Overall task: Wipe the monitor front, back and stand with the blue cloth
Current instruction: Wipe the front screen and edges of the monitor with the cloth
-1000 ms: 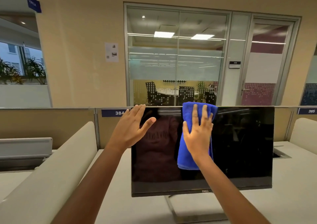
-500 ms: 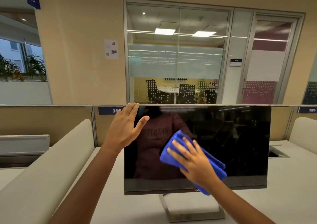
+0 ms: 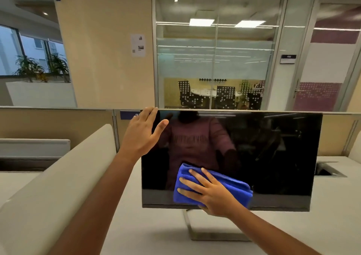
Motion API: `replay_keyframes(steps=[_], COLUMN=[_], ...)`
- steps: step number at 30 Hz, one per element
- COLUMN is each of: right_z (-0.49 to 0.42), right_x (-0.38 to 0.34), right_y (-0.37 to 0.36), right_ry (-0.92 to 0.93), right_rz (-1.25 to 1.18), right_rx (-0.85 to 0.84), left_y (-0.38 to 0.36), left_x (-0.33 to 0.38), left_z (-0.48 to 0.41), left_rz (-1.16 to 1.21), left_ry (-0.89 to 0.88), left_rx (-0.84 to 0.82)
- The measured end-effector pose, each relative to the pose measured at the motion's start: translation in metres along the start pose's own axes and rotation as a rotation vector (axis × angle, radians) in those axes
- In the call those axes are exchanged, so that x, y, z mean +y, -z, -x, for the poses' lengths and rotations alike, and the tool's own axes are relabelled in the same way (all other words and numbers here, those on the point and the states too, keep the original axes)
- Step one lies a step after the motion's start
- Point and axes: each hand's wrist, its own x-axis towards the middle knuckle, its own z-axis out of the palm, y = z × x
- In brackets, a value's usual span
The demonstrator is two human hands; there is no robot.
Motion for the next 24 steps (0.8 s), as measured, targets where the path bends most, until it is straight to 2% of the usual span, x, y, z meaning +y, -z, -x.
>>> replay_keyframes(steps=[4,8,18,24], right_z=[0.040,0.044,-0.057,-0.089], right_x=[0.008,-0.004,-0.064,-0.082], right_y=[-0.010,-0.018,-0.012,-0.009], right_ry=[0.061,0.007,0.016,0.018], right_rz=[0.066,0.051,-0.059,-0.090], right_rx=[-0.056,-0.048,-0.035,-0.090], left_y=[0.002,0.003,0.003,0.003], left_x=[0.004,0.006,0.001,0.000], left_z=[0.002,0.001,0.002,0.003], left_rz=[0.006,0.004,0.084,0.096], left_ry=[0.013,0.023,0.030,0.029], left_rx=[-0.014,-0.031,-0.015,-0.018])
